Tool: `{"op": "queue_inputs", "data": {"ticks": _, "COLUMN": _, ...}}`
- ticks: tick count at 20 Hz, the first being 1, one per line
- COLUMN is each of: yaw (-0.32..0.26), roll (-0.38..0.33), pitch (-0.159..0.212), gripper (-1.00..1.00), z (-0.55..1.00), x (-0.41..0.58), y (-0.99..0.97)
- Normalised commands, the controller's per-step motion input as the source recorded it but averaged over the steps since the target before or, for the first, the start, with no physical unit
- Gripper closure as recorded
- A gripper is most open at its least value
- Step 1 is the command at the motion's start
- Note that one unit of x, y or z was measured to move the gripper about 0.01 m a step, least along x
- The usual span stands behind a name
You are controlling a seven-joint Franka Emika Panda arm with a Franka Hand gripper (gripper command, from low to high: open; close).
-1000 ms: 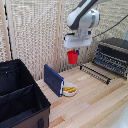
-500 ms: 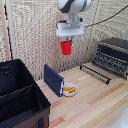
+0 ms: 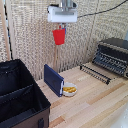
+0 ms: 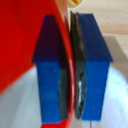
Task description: Kindly spot and seek the red cup placed ahead of you. Cautiously adjust your gripper towards the red cup, gripping it gently. Find the after-storage area of the caddy. Relocate the red cup in your grip over the rear portion and softly release it into the compartment.
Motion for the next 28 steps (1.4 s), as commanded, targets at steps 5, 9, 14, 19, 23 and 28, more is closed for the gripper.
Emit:
{"op": "queue_inputs", "data": {"ticks": 5, "yaw": 0.000, "roll": 0.000, "pitch": 0.039, "gripper": 1.00, "z": 0.58, "x": 0.000, "y": 0.86}}
{"op": "queue_inputs", "data": {"ticks": 9, "yaw": -0.007, "roll": 0.000, "pitch": 0.042, "gripper": 1.00, "z": 0.45, "x": 0.017, "y": 0.88}}
{"op": "queue_inputs", "data": {"ticks": 14, "yaw": -0.021, "roll": -0.002, "pitch": 0.055, "gripper": 1.00, "z": 0.08, "x": 0.198, "y": 0.93}}
{"op": "queue_inputs", "data": {"ticks": 19, "yaw": -0.013, "roll": -0.019, "pitch": 0.039, "gripper": 1.00, "z": -0.03, "x": 0.254, "y": 0.95}}
{"op": "queue_inputs", "data": {"ticks": 23, "yaw": -0.003, "roll": -0.049, "pitch": 0.022, "gripper": 1.00, "z": -0.20, "x": 0.256, "y": 0.93}}
{"op": "queue_inputs", "data": {"ticks": 28, "yaw": -0.001, "roll": -0.056, "pitch": 0.019, "gripper": 1.00, "z": -0.23, "x": 0.190, "y": 0.95}}
